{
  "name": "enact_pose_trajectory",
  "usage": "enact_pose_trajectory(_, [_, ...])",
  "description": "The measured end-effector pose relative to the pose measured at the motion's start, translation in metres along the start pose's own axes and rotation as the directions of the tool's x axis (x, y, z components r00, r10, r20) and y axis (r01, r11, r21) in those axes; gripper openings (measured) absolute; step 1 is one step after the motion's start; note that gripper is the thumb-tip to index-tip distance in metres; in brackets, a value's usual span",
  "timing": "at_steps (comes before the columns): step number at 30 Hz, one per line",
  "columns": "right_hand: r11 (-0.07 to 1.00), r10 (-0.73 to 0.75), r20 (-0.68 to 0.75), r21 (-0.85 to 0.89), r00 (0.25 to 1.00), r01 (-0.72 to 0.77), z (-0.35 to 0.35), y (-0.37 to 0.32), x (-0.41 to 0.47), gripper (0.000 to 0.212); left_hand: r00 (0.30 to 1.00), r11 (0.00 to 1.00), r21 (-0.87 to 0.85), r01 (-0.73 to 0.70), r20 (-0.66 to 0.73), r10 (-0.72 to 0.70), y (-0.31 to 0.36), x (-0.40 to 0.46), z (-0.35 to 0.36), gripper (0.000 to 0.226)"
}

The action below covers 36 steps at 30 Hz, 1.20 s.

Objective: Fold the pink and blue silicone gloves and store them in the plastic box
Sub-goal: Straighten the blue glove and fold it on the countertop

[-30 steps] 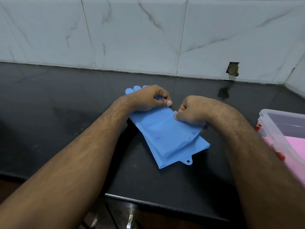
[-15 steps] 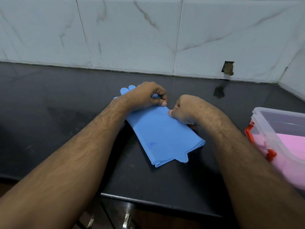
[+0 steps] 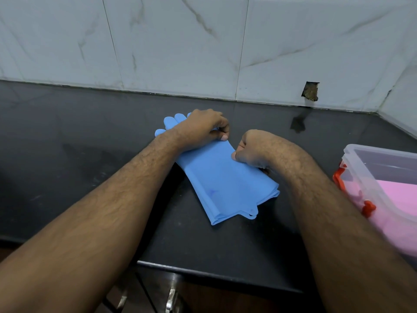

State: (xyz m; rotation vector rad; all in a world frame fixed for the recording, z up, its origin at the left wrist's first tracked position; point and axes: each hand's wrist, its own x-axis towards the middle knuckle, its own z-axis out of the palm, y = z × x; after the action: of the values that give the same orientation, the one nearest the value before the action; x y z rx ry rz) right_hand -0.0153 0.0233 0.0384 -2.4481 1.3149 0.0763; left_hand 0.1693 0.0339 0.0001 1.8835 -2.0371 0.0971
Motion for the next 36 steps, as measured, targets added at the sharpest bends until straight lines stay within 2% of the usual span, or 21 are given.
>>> enact_pose_trajectory(5, [0.999,0.026,0.014,-0.03,1.0,-0.025,0.001,0.001,0.002,0.043,1.0,0.997,-0.077,-0.005,0.027,0.007,-0.001,-0.002,0.006,0.008])
enact_pose_trajectory(14, [0.999,0.04,-0.011,-0.02,0.999,-0.04,0.002,0.009,0.007,0.057,0.998,0.99,0.133,0.048,0.034,-0.052,-0.009,0.001,-0.004,0.013])
enact_pose_trajectory(18, [0.998,0.053,-0.012,-0.034,0.999,-0.053,0.003,0.008,0.01,0.063,0.995,0.981,0.167,0.099,0.014,-0.103,-0.015,-0.004,-0.007,0.016])
enact_pose_trajectory(24, [0.993,0.062,-0.133,0.105,0.989,-0.048,0.009,0.013,0.021,0.054,0.987,0.98,0.135,0.144,0.048,-0.152,-0.016,-0.007,-0.006,0.017])
enact_pose_trajectory(30, [0.988,0.136,-0.385,0.116,0.913,-0.099,0.017,0.019,0.029,0.038,0.975,0.969,0.126,0.212,0.032,-0.218,-0.019,-0.006,-0.007,0.021])
enact_pose_trajectory(33, [0.991,0.103,-0.487,-0.023,0.868,-0.13,0.017,0.021,0.033,0.032,0.961,0.951,0.153,0.27,0.013,-0.275,-0.02,-0.006,-0.008,0.033])
enact_pose_trajectory(35, [0.979,0.011,-0.578,-0.161,0.816,-0.127,0.017,0.021,0.035,0.025,0.953,0.939,0.175,0.297,0.014,-0.304,-0.021,-0.006,-0.009,0.035])
enact_pose_trajectory(36, [0.981,-0.052,-0.605,-0.178,0.794,-0.072,0.017,0.02,0.035,0.021,0.949,0.935,0.178,0.308,0.019,-0.316,-0.022,-0.006,-0.008,0.035])
